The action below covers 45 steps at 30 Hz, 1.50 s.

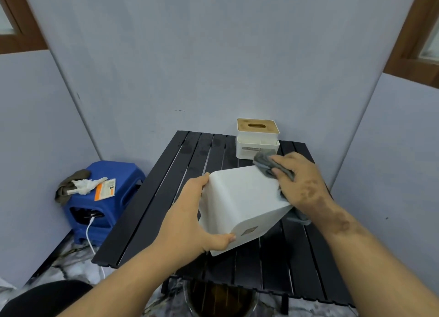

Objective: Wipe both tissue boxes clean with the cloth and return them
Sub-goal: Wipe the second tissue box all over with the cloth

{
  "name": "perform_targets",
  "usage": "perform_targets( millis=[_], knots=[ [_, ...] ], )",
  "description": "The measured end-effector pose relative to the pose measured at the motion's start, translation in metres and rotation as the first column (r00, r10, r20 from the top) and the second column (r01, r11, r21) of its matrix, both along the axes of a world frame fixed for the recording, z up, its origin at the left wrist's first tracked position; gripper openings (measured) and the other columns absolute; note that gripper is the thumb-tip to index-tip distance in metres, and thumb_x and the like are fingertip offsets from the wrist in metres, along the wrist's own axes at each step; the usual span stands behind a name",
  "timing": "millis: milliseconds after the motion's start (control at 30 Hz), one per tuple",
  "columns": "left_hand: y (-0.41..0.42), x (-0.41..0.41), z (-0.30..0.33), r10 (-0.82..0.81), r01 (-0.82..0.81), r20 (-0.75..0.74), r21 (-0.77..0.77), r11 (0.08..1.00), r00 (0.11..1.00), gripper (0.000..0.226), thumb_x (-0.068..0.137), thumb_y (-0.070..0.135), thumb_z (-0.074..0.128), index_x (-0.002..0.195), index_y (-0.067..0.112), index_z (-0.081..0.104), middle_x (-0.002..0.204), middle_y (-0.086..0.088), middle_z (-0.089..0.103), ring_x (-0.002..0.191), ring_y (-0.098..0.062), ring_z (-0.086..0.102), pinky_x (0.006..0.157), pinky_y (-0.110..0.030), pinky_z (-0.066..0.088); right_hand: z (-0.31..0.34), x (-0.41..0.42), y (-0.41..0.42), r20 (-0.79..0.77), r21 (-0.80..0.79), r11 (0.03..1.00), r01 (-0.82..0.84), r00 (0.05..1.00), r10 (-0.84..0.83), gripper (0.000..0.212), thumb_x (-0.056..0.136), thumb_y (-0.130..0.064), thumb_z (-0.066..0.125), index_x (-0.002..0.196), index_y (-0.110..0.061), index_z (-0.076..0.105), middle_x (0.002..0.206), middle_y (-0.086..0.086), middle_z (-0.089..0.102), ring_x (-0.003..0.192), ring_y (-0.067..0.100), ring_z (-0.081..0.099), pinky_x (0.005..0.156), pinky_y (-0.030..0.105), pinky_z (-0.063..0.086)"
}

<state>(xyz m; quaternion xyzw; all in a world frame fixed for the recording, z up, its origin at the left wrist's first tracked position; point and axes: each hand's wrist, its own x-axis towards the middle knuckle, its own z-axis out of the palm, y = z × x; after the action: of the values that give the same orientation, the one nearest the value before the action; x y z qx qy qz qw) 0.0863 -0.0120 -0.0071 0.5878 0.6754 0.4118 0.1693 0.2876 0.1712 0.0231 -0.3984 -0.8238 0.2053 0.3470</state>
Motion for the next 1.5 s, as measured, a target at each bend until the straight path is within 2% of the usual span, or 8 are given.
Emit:
perform_targets(
  millis=[67, 200, 433, 633, 833, 1067, 1300, 1500],
  knots=[
    [0.000, -0.001, -0.001, 0.000, 0.000, 0.005, 0.000, 1.000, 1.000, 0.112, 0.048, 0.054, 0.091, 0.142, 0.052, 0.030, 0.137, 0.032, 0.045, 0.129, -0.003, 0.048, 0.107, -0.043, 0.049, 0.003, -0.017, -0.023, 0.020, 0.103, 0.987, -0.126, 0.992, 0.124, 0.033, 0.092, -0.018, 0.065, 0.121, -0.033, 0.066, 0.104, -0.013, 0.055, 0.098, 0.019, 0.056, 0.087, 0.036, 0.053],
    [0.000, -0.001, -0.002, -0.015, 0.015, -0.008, 0.008, 1.000, 1.000, 0.113, 0.050, 0.052, 0.093, 0.144, 0.050, 0.031, 0.138, 0.031, 0.046, 0.129, -0.001, 0.048, 0.107, -0.040, 0.049, 0.008, -0.025, -0.040, 0.035, 0.258, 0.896, -0.362, 0.930, 0.365, 0.033, 0.090, -0.020, 0.064, 0.121, -0.028, 0.068, 0.104, -0.009, 0.059, 0.099, 0.019, 0.055, 0.088, 0.034, 0.049],
    [0.001, -0.001, -0.001, -0.001, 0.001, -0.009, -0.001, 1.000, 1.000, 0.114, 0.049, 0.056, 0.090, 0.144, 0.052, 0.028, 0.140, 0.032, 0.042, 0.130, -0.007, 0.048, 0.108, -0.044, 0.049, -0.004, -0.002, 0.000, -0.017, 0.023, 1.000, -0.021, 1.000, 0.021, 0.034, 0.092, -0.013, 0.064, 0.124, -0.025, 0.067, 0.104, -0.010, 0.057, 0.104, 0.020, 0.057, 0.097, 0.036, 0.049],
    [0.002, -0.005, -0.003, -0.024, 0.024, 0.016, 0.011, 1.000, 1.000, 0.109, 0.052, 0.051, 0.093, 0.143, 0.050, 0.033, 0.137, 0.028, 0.047, 0.127, -0.003, 0.050, 0.106, -0.040, 0.050, 0.003, -0.020, -0.039, 0.063, 0.313, 0.864, -0.394, 0.916, 0.395, 0.031, 0.089, -0.021, 0.063, 0.119, -0.027, 0.070, 0.105, -0.008, 0.061, 0.097, 0.021, 0.055, 0.087, 0.030, 0.046],
    [0.003, -0.003, -0.003, 0.008, -0.008, 0.012, -0.003, 1.000, 1.000, 0.114, 0.049, 0.058, 0.089, 0.145, 0.049, 0.029, 0.138, 0.034, 0.042, 0.129, -0.004, 0.048, 0.106, -0.037, 0.048, -0.003, 0.009, -0.001, -0.016, 0.048, 0.992, -0.118, 0.993, 0.119, 0.033, 0.091, -0.011, 0.066, 0.120, -0.025, 0.070, 0.103, -0.019, 0.058, 0.106, 0.017, 0.055, 0.095, 0.021, 0.043],
    [0.004, -0.004, -0.005, -0.001, 0.001, 0.031, 0.014, 1.000, 1.000, 0.109, 0.051, 0.051, 0.094, 0.142, 0.047, 0.034, 0.135, 0.029, 0.049, 0.125, 0.001, 0.051, 0.103, -0.038, 0.051, 0.003, -0.016, -0.050, 0.080, 0.315, 0.849, -0.425, 0.903, 0.422, 0.029, 0.090, -0.023, 0.059, 0.116, -0.026, 0.071, 0.104, -0.010, 0.061, 0.094, 0.020, 0.054, 0.083, 0.028, 0.046],
    [0.006, 0.000, -0.002, 0.026, -0.026, -0.007, 0.011, 1.000, 1.000, 0.112, 0.048, 0.058, 0.089, 0.142, 0.051, 0.028, 0.134, 0.038, 0.040, 0.128, -0.004, 0.047, 0.101, -0.035, 0.049, 0.000, 0.010, -0.005, 0.014, 0.042, 0.996, -0.076, 0.997, 0.076, 0.032, 0.090, -0.011, 0.067, 0.121, -0.020, 0.070, 0.102, -0.013, 0.058, 0.103, 0.015, 0.057, 0.095, 0.020, 0.046],
    [0.006, -0.002, -0.004, 0.017, -0.018, 0.035, 0.017, 1.000, 0.999, 0.111, 0.048, 0.056, 0.091, 0.142, 0.048, 0.033, 0.134, 0.034, 0.045, 0.126, -0.001, 0.050, 0.104, -0.038, 0.051, 0.001, -0.014, -0.048, 0.079, 0.284, 0.925, -0.253, 0.967, 0.240, 0.031, 0.088, -0.025, 0.057, 0.117, -0.025, 0.070, 0.098, -0.006, 0.060, 0.091, 0.020, 0.051, 0.078, 0.038, 0.050]
  ],
)
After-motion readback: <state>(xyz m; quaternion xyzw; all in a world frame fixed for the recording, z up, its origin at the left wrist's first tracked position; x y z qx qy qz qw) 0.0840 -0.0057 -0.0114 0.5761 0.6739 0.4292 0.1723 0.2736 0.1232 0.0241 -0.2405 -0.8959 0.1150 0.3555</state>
